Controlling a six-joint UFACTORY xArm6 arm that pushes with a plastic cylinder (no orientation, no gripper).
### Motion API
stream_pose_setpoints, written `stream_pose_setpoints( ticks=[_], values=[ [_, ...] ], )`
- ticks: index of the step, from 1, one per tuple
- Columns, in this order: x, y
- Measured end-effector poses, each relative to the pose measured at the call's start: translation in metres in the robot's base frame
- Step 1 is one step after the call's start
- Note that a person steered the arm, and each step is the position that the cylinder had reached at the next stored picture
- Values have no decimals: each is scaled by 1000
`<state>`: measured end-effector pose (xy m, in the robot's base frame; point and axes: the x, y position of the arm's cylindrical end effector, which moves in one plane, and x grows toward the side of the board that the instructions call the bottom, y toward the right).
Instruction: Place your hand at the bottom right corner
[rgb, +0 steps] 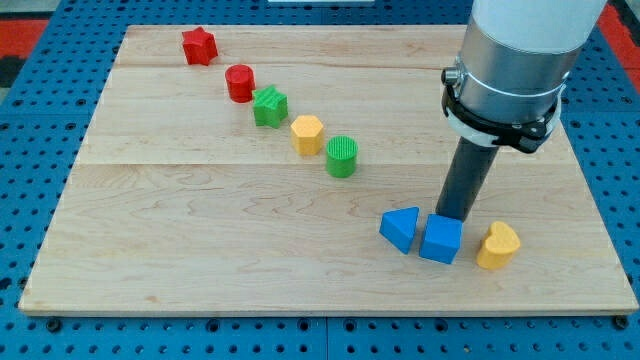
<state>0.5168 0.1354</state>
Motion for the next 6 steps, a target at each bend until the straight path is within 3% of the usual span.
stream_pose_setpoints(
  ticks=[1, 2, 3, 4, 5, 6],
  values=[
    [-17, 48],
    [-17, 134],
    [55, 111],
    [92, 96],
    [39, 86],
    [45, 106]
  ],
)
